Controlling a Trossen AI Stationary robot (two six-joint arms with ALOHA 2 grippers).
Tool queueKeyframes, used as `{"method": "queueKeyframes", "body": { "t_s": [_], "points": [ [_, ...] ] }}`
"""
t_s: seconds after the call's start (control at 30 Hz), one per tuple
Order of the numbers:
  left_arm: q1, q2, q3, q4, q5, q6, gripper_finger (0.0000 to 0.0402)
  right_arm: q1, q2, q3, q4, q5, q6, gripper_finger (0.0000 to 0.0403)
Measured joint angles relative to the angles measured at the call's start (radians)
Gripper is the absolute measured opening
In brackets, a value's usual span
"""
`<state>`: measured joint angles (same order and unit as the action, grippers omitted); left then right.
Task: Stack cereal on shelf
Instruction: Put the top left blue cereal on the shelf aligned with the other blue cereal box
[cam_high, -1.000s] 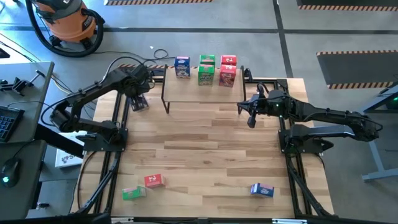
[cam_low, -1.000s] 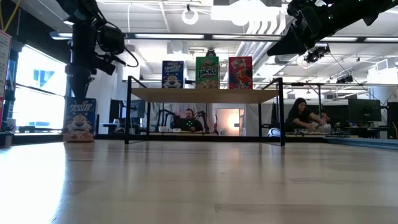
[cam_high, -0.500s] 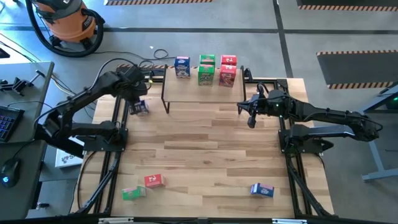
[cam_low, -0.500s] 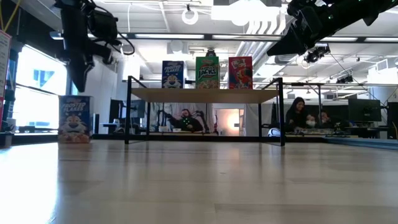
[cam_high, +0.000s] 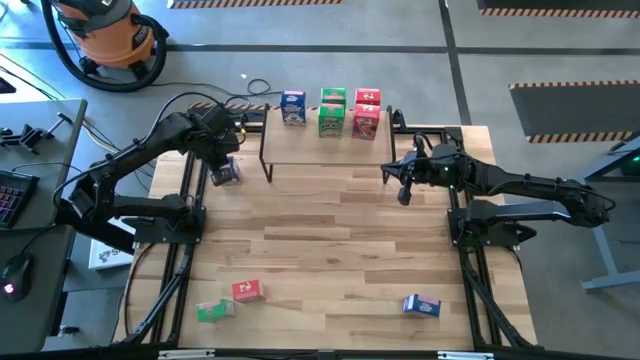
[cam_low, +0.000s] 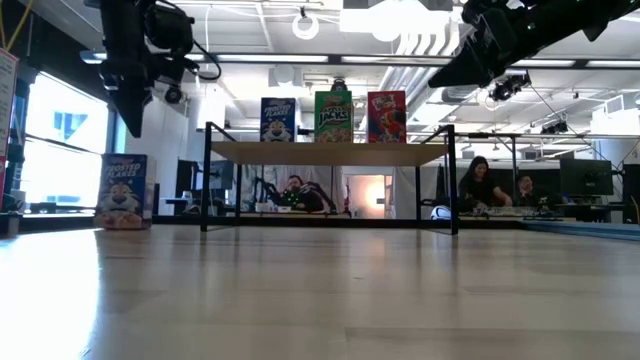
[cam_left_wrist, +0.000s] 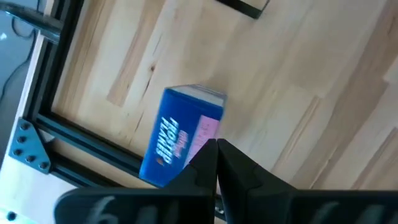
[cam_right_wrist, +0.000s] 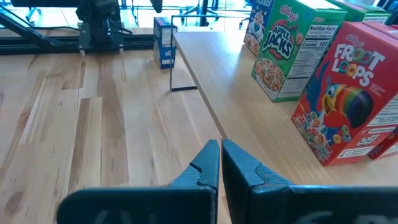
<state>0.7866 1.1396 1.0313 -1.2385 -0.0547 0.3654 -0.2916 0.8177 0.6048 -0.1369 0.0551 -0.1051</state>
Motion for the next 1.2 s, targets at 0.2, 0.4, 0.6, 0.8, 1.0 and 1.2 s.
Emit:
{"method": "queueKeyframes", "body": {
  "t_s": [0.2, 0.4, 0.6, 0.8, 1.0, 1.2],
  "points": [
    [-0.011, 0.005, 0.000, 0.011, -0.011, -0.022, 0.0007, 0.000, 0.000, 0.000, 0.006, -0.004, 0.000, 0.0000],
    [-0.009, 0.006, 0.000, -0.002, -0.023, -0.055, 0.0009, 0.000, 0.000, 0.000, 0.006, -0.005, 0.001, 0.0000],
    [-0.008, 0.006, 0.000, -0.001, -0.031, -0.042, 0.0010, 0.000, 0.000, 0.000, 0.006, -0.005, 0.001, 0.0000],
    [-0.008, 0.006, 0.000, -0.005, -0.031, -0.093, 0.0030, 0.000, 0.000, 0.000, 0.006, -0.006, 0.001, 0.0000],
    [-0.008, 0.006, 0.000, -0.037, -0.034, -0.128, 0.0099, 0.000, 0.000, 0.000, 0.006, -0.006, 0.001, 0.0000],
    [-0.008, 0.006, 0.000, -0.055, -0.034, -0.091, 0.0168, 0.000, 0.000, 0.000, 0.006, -0.006, 0.001, 0.0000]
  ]
}}
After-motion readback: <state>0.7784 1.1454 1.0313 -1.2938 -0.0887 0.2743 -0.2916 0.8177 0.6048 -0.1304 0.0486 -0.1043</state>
